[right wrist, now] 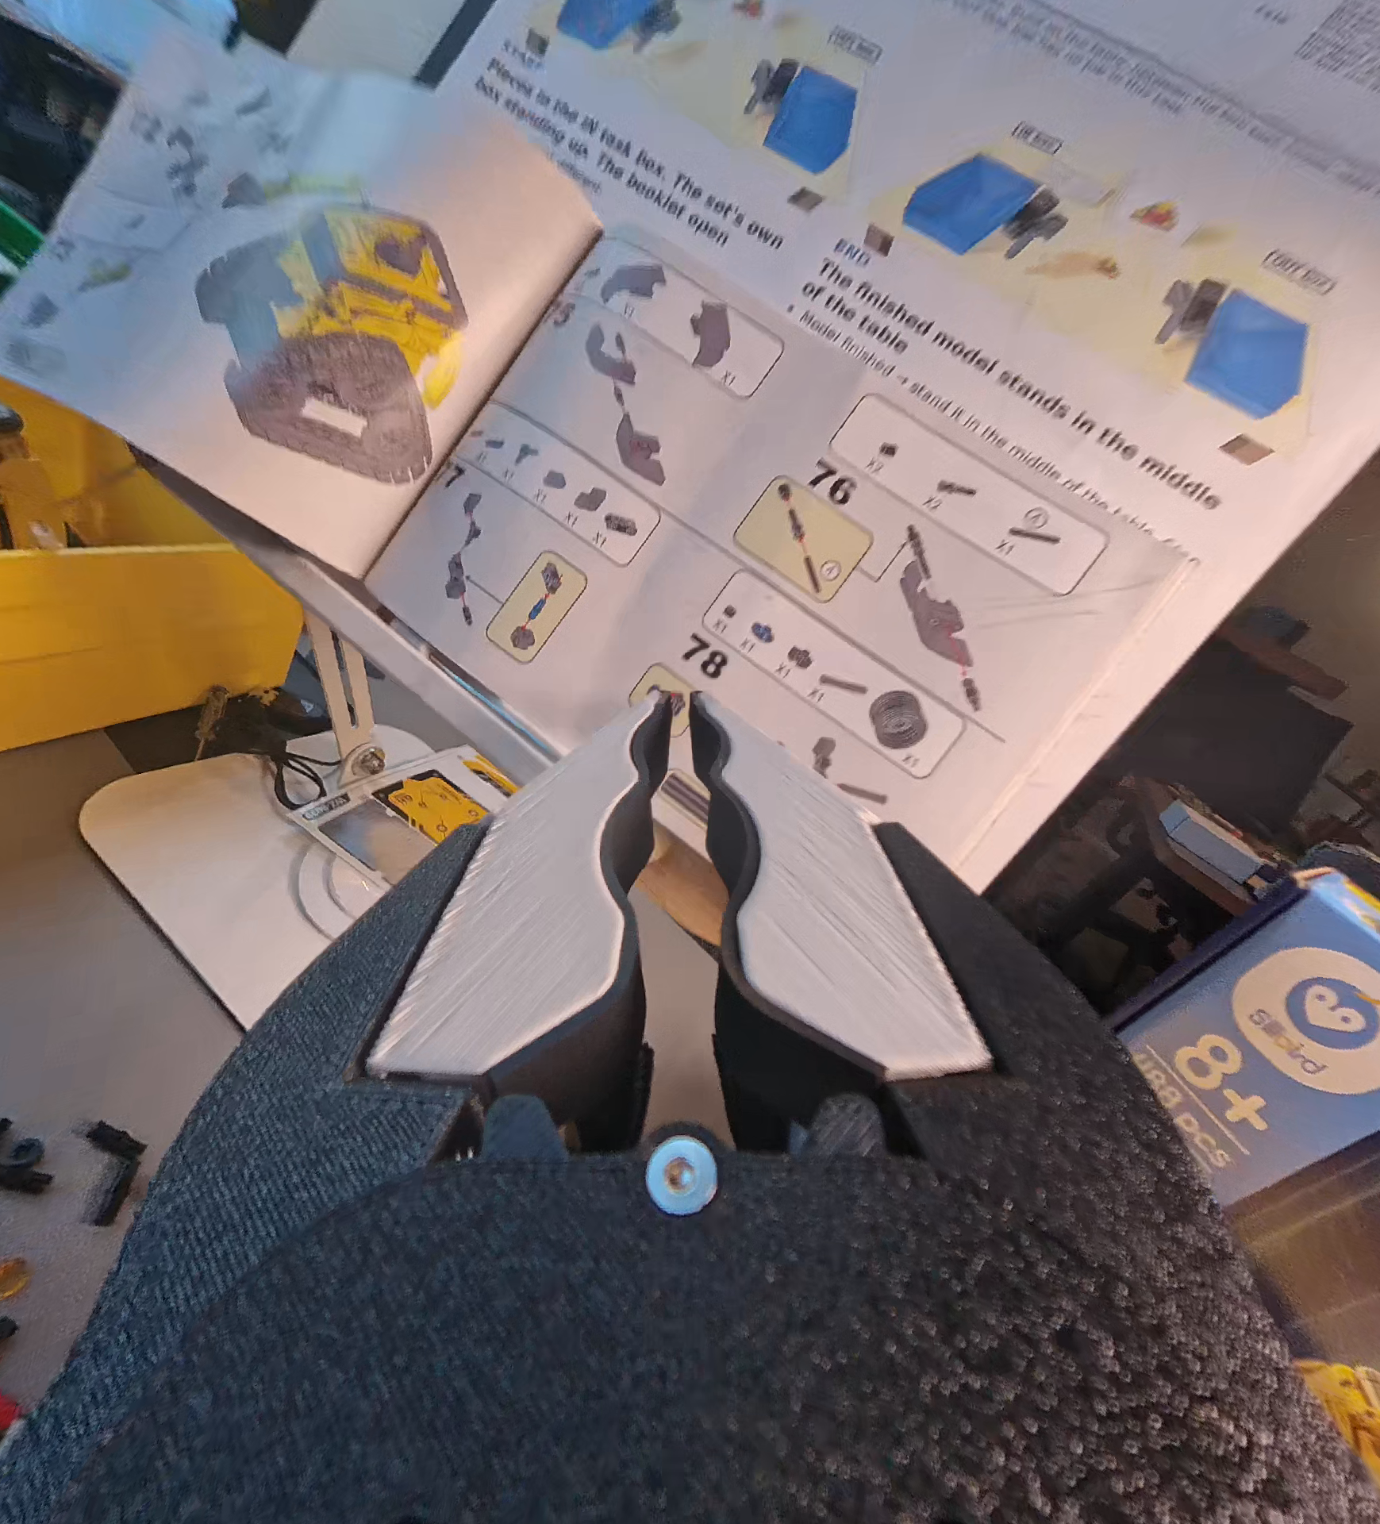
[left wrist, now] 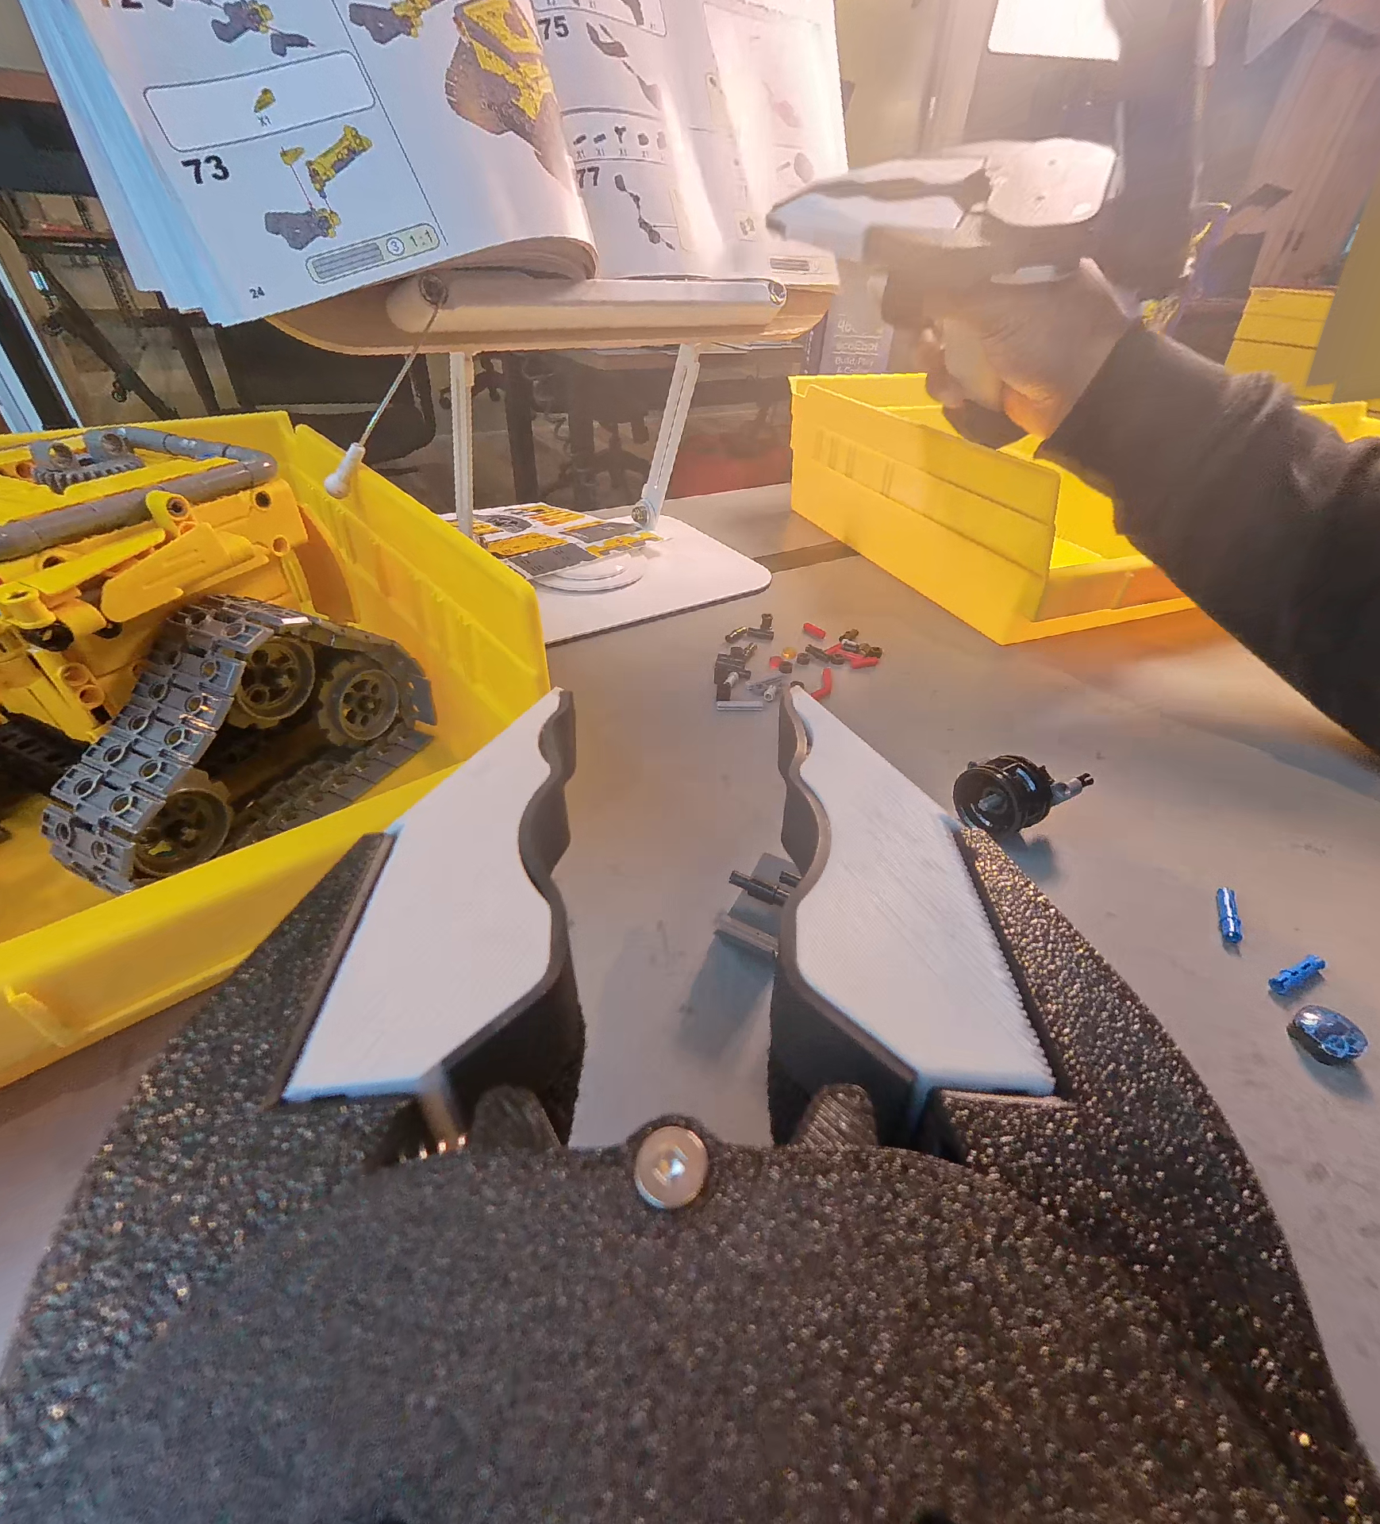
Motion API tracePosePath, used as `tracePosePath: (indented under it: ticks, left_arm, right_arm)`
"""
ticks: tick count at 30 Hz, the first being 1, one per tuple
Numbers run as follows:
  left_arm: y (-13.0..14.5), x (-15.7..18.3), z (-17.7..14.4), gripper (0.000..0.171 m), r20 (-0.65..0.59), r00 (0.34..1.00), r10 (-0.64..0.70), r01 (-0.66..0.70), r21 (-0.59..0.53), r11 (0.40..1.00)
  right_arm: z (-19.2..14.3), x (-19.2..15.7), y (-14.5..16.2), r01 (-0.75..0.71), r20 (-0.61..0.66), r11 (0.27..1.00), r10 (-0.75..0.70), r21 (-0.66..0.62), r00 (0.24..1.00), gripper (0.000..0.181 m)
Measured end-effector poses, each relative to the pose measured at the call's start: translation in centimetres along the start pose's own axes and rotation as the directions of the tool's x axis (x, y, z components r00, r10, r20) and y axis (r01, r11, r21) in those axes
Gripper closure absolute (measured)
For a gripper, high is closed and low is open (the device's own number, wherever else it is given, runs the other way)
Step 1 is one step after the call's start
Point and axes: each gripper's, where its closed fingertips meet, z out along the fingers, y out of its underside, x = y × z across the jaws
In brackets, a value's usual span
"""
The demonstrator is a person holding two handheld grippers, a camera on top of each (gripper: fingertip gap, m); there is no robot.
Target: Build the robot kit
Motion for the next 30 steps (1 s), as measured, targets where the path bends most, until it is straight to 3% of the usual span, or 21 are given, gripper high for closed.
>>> tracePosePath:
  ticks: [3, 5, 10, 14, 16, 19, 22, 25, 30]
  left_arm:
    - [0.1, 0.0, 0.1, 0.123, 0.001, 1.0, 0.006, -0.006, -0.009, 1.0]
    - [0.2, 0.3, 0.2, 0.122, -0.005, 1.0, 0.024, -0.024, -0.016, 1.0]
    - [0.3, 3.1, 0.1, 0.123, -0.111, 0.989, 0.098, -0.102, -0.028, 0.994]
    - [0.7, 7.1, -0.1, 0.124, -0.282, 0.95, 0.136, -0.156, -0.049, 0.987]
    - [1.3, 9.5, -0.6, 0.127, -0.395, 0.908, 0.142, -0.184, -0.07, 0.981]
    - [2.6, 13.2, -1.7, 0.129, -0.548, 0.825, 0.141, -0.242, -0.116, 0.963]
    - [5.4, 16.1, -2.4, 0.135, -0.648, 0.747, 0.149, -0.36, -0.206, 0.91]
    - [8.5, 17.6, -2.6, 0.137, -0.705, 0.688, 0.172, -0.502, -0.292, 0.814]
    - [10.8, 18.0, -2.4, 0.133, -0.762, 0.601, 0.242, -0.652, -0.292, 0.699]
  right_arm:
    - [-3.3, 0.9, -4.4, -0.067, -0.001, 0.994, 0.067, 0.091, 0.998, 0.175]
    - [-6.1, -0.4, -7.0, -0.15, 0.077, 0.979, 0.141, 0.135, 0.987, 0.173]
    - [-13.3, -9.3, -8.5, -0.235, 0.412, 0.971, 0.202, 0.032, 0.889, 0.166]
    - [-21.1, -18.3, -5.1, -0.087, 0.649, 0.984, 0.168, -0.155, 0.742, 0.162]
    - [-25.3, -22.2, -1.9, 0.026, 0.724, 0.971, 0.16, -0.238, 0.671, 0.162]
    - [-29.8, -26.5, 3.0, 0.159, 0.764, 0.931, 0.162, -0.328, 0.625, 0.163]
    - [-31.4, -29.3, 4.7, 0.181, 0.76, 0.914, 0.179, -0.364, 0.625, 0.164]
    - [-30.8, -30.8, 4.7, 0.173, 0.745, 0.91, 0.185, -0.376, 0.641, 0.164]
    - [-29.2, -31.6, 5.4, 0.222, 0.742, 0.882, 0.187, -0.415, 0.644, 0.163]
